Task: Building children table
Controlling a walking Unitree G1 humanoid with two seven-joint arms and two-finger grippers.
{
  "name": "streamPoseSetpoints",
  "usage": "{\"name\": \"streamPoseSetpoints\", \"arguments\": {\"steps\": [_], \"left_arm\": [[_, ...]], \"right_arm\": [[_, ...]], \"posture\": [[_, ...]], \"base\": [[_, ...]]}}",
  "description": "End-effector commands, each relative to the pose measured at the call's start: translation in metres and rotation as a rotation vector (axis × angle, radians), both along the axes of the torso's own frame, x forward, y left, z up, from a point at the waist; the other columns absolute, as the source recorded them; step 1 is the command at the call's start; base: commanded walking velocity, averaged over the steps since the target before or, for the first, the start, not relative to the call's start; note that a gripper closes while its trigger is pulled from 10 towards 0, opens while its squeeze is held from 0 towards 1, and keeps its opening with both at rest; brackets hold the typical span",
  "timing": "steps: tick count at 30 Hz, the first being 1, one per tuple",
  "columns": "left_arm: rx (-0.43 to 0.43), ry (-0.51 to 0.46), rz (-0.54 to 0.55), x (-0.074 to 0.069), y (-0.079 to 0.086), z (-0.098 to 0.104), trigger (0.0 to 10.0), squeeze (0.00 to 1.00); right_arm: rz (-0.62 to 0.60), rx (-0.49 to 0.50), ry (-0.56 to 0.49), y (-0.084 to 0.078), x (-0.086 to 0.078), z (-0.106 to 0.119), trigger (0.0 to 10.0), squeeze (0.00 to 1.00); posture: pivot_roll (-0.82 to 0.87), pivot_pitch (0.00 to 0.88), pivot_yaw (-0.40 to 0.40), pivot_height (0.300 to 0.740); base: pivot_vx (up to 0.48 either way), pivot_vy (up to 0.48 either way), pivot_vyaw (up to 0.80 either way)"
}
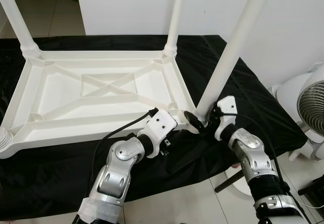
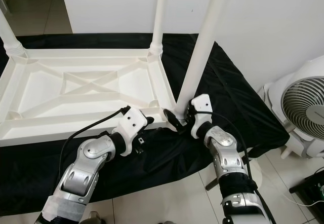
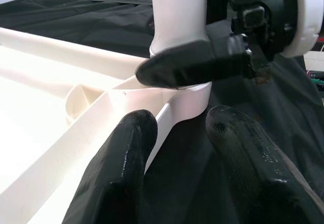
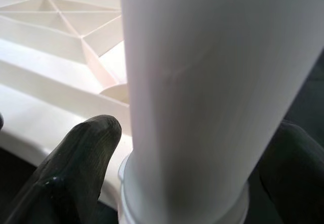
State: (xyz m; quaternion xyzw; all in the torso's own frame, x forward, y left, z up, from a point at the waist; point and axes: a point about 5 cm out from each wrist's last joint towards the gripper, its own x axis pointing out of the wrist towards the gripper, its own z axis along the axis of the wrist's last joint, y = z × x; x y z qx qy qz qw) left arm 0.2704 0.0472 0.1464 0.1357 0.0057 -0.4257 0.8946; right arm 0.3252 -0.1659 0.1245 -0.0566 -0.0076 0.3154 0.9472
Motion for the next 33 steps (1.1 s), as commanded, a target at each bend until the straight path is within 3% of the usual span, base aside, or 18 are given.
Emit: {"name": "streamPoseSetpoints", "arguments": {"steps": [1,4,5,8,9,22,23,24,25,27,29,33], "left_arm": [[-0.025,-0.017,0.093,0.003,0.001,0.002,10.0,0.0],[-0.025,-0.017,0.091,0.003,0.001,0.002,10.0,0.0],[-0.026,-0.018,0.085,0.003,0.0,0.003,10.0,0.0],[-0.026,-0.018,0.084,0.004,-0.001,0.003,10.0,0.0],[-0.025,-0.019,0.083,0.004,-0.001,0.004,10.0,0.0],[-0.027,-0.019,0.091,0.003,0.0,0.004,10.0,0.0],[-0.028,-0.018,0.091,0.003,-0.001,0.004,10.0,0.0],[-0.028,-0.018,0.091,0.003,-0.001,0.004,10.0,0.0],[-0.03,-0.018,0.09,0.003,-0.001,0.004,10.0,0.0],[-0.03,-0.017,0.091,0.002,0.0,0.003,10.0,0.0],[-0.026,-0.016,0.1,0.002,0.001,0.002,10.0,0.0],[-0.024,-0.018,0.106,0.003,0.002,0.002,10.0,0.0]], "right_arm": [[0.03,-0.018,0.0,0.0,0.002,-0.001,10.0,0.0],[0.05,-0.034,0.001,0.003,0.003,-0.004,10.0,0.0],[0.068,-0.058,-0.011,0.006,0.008,-0.005,8.6,0.0],[0.073,-0.059,-0.015,0.007,0.009,-0.005,8.6,0.0],[0.081,-0.059,-0.022,0.009,0.01,-0.004,0.0,0.0],[0.109,-0.062,-0.009,0.011,0.004,-0.017,0.0,0.0],[0.098,-0.047,-0.002,0.011,0.002,-0.019,4.5,0.0],[0.098,-0.047,-0.002,0.011,0.002,-0.019,4.5,0.0],[0.075,-0.012,0.007,0.012,0.001,-0.02,10.0,0.0],[0.049,0.022,0.009,0.013,0.0,-0.02,10.0,0.0],[-0.069,0.093,-0.008,0.015,-0.002,-0.019,10.0,0.0],[-0.125,0.105,-0.012,0.016,-0.002,-0.019,10.0,0.0]], "posture": [[0.08,0.052,-0.089,0.74],[0.08,0.051,-0.082,0.74],[0.08,0.051,-0.081,0.74],[0.08,0.051,-0.081,0.74],[0.08,0.047,-0.079,0.74],[0.09,0.051,-0.09,0.74],[0.09,0.051,-0.091,0.74],[0.09,0.051,-0.091,0.74],[0.09,0.053,-0.095,0.74],[0.09,0.054,-0.097,0.74],[0.08,0.056,-0.093,0.74],[0.08,0.057,-0.091,0.74]], "base": [[0.0,0.0,0.0],[0.0,0.0,0.0],[0.0,0.0,0.0],[0.0,0.0,0.0],[0.0,0.0,0.0],[0.0,0.0,0.0],[0.0,0.0,0.0],[0.0,0.0,0.0],[0.0,0.0,0.0],[0.0,0.0,0.0],[0.0,0.0,0.0],[0.0,0.0,0.0]]}}
